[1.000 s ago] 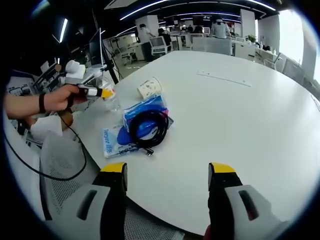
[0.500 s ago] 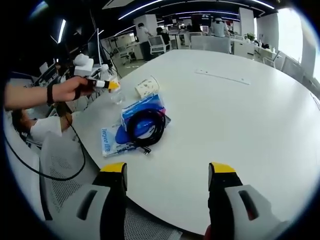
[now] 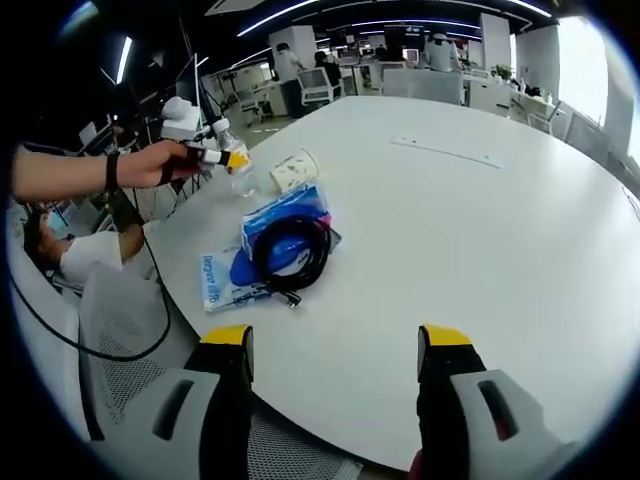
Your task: Arrange the tabletop items into an orderly group along one side of the table until the central work area is clear of visible clutter.
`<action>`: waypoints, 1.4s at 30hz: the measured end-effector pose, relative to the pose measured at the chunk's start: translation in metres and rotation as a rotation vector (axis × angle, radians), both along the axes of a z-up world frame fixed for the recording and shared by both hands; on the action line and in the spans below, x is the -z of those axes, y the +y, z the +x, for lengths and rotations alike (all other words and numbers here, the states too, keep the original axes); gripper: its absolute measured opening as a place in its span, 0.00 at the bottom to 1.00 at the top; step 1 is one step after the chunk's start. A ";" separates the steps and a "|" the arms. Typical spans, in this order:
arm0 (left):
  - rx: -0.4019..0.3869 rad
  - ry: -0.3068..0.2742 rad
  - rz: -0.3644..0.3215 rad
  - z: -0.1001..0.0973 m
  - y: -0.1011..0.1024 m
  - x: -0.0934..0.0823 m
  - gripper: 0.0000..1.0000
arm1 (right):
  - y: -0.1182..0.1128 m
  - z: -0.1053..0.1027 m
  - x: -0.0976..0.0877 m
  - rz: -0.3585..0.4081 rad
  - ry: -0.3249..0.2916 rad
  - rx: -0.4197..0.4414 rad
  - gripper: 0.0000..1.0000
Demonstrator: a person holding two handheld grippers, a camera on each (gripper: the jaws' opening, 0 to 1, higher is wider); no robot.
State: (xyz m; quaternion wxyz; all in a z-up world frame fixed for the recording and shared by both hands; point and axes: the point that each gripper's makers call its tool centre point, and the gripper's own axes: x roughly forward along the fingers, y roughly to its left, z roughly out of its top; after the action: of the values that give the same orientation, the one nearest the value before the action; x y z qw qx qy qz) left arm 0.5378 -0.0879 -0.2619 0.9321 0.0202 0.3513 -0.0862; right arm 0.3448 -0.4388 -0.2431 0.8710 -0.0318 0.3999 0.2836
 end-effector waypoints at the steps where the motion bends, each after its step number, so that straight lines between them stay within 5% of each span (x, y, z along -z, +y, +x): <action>1: -0.001 0.000 -0.001 0.000 0.000 0.000 0.41 | 0.000 0.000 0.000 0.000 0.000 0.001 0.66; 23: -0.009 0.021 -0.014 -0.009 -0.001 -0.007 0.42 | 0.002 -0.004 0.003 0.006 0.020 -0.007 0.67; 42: -0.034 -0.006 -0.027 -0.058 0.015 -0.016 0.42 | 0.014 -0.002 0.006 0.026 0.008 -0.036 0.67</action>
State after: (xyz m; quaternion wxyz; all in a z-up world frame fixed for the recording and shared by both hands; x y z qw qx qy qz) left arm 0.4797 -0.0730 -0.2457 0.9347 0.0020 0.3474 -0.0752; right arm 0.3430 -0.4249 -0.2495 0.8644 -0.0266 0.3992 0.3045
